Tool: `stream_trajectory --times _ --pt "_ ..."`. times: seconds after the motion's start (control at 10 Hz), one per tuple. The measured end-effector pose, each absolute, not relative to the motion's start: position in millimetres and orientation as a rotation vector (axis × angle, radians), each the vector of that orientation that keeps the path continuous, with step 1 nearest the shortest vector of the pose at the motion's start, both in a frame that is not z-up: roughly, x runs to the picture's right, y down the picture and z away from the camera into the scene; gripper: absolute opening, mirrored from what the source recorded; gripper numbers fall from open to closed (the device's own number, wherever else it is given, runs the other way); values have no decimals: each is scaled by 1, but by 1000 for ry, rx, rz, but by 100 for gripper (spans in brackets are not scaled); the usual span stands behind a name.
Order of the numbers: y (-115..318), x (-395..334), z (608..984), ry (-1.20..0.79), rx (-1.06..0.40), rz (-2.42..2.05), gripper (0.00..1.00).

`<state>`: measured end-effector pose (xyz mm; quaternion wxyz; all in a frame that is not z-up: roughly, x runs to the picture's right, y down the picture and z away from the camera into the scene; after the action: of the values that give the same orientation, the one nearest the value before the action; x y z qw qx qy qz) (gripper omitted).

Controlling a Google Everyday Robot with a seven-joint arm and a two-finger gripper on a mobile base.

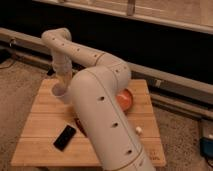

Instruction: Place the ceramic cup in the ceramic bowl

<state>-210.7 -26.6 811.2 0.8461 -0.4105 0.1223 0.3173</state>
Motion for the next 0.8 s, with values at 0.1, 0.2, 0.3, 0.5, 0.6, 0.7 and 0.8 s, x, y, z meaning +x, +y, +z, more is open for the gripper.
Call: stream_trajectory --times 0.1,0.2,0.3,0.5,0.6,0.7,0.8 --pt "-30 -198 812 268 -862 695 0" --pt "-33 -183 813 278 -857 722 0" --pt "-35 -171 812 284 -855 744 0" --pt "-39 -150 809 290 -846 784 0" --pt "-41 -137 807 289 -838 806 0" --pt "-42 -124 804 289 -833 825 0" --pt "-42 -116 803 287 -827 839 0"
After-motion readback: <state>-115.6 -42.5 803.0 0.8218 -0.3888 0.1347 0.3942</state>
